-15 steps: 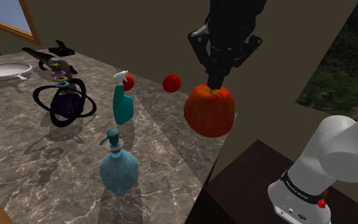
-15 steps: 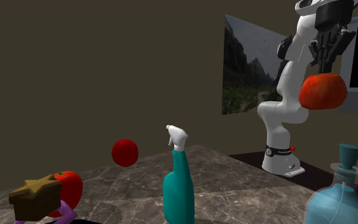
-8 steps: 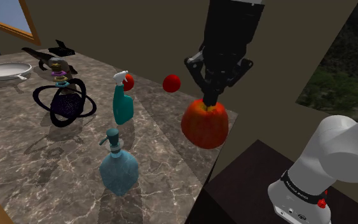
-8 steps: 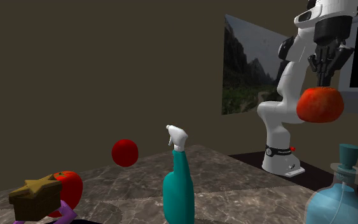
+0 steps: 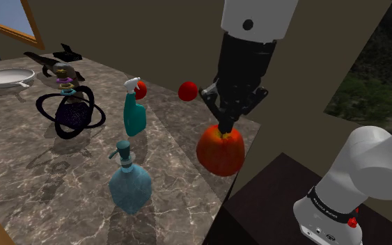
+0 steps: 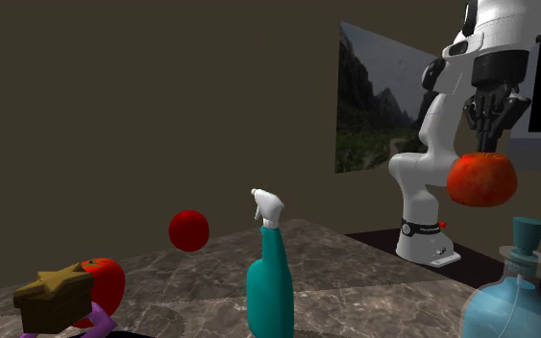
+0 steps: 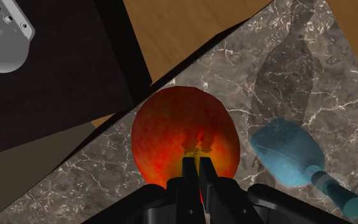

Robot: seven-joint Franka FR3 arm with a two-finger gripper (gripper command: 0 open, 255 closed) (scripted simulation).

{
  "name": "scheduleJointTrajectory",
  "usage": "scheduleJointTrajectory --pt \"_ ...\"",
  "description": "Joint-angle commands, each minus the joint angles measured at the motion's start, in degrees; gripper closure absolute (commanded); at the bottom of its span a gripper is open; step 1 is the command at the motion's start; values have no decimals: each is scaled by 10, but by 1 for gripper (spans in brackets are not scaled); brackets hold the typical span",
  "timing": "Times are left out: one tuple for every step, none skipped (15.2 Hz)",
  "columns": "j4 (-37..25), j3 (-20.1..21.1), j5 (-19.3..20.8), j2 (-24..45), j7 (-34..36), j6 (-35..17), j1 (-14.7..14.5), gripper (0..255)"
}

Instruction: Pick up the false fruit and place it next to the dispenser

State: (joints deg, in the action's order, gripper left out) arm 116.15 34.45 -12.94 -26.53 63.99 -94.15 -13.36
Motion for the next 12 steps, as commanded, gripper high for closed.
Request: scheduleJointTrajectory --pt "17 2 -2 -3 -1 -15 -2 255" --pt "25 3 -4 -4 -1 -22 -2 255" --pt "33 4 -5 -5 -2 -29 -3 255" --pt "42 5 -6 -6 -2 -37 -3 255" --pt "50 6 -7 -6 -2 -44 -4 255" --pt "57 8 -8 -7 -3 -52 -5 255" --pt "65 9 -9 -7 -3 -59 -5 255" --pt "73 10 -10 -7 -3 -67 -6 255" --pt "80 12 -11 -7 -3 -75 -6 255" --pt "88 13 -12 -7 -3 -82 -7 255" --pt "95 15 -13 -7 -4 -90 -7 255" --pt "103 16 -13 -6 -4 -98 -7 255"
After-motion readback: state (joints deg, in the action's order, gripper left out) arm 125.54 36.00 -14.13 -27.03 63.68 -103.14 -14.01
